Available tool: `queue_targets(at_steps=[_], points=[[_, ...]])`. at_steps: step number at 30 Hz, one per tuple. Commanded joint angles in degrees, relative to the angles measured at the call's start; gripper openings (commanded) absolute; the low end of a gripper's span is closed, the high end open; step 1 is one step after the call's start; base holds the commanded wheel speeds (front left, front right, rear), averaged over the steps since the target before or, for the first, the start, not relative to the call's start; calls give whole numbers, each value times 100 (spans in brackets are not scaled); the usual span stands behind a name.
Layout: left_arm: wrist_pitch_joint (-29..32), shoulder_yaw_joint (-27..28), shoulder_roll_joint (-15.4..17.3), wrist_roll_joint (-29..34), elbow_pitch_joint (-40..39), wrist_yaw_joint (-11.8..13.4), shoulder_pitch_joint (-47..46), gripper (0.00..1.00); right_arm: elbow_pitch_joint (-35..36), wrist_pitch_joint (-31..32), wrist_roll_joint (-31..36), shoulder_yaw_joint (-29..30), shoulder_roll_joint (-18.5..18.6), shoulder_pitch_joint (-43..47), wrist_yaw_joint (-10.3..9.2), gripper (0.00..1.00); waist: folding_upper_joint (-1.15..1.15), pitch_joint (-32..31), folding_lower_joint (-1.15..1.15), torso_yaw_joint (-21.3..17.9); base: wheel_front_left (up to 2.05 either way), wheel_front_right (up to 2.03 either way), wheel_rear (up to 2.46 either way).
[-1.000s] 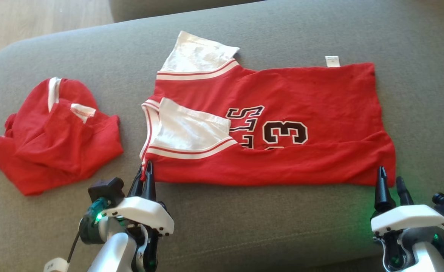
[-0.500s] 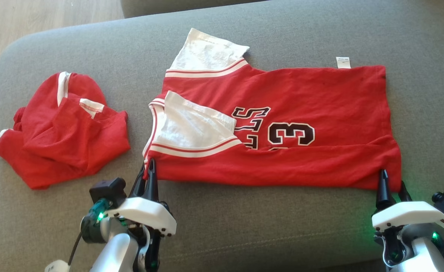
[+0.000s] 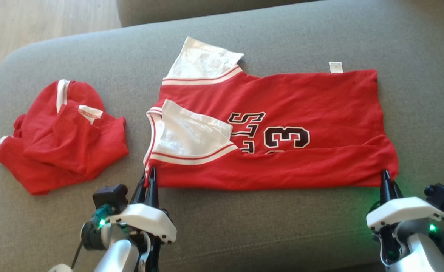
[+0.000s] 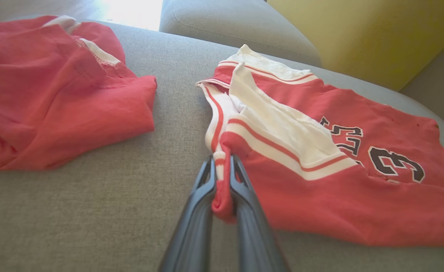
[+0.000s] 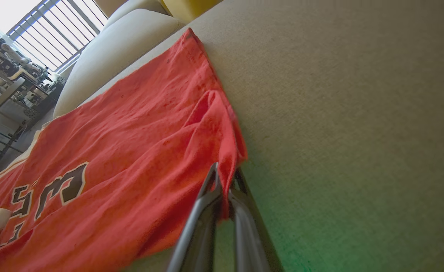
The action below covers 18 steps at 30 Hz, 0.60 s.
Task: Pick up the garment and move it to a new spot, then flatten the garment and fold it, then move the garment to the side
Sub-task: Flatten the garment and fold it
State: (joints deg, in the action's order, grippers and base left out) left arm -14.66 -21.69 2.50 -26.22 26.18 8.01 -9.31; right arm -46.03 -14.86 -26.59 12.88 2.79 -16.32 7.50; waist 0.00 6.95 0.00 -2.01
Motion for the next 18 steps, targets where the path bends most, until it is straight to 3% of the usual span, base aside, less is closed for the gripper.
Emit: queue_targets(at_steps=[1, 7, 18], points=[[-34, 130, 38, 74, -117, -9, -29, 0, 182, -13, 131, -93, 16, 53, -1, 0, 0, -65, 0, -1, 0, 0, 0], [-34, 32, 38, 185, 33, -25, 299, 0, 439, 277, 650, -27, 273, 305, -1, 0, 0, -283, 0, -45, 0, 0, 0], [-34, 129, 105, 361, 25, -202, 867, 0, 1545, 1562, 629, 18, 666, 1043, -1, 0, 0, -582, 0, -34, 0, 0, 0]])
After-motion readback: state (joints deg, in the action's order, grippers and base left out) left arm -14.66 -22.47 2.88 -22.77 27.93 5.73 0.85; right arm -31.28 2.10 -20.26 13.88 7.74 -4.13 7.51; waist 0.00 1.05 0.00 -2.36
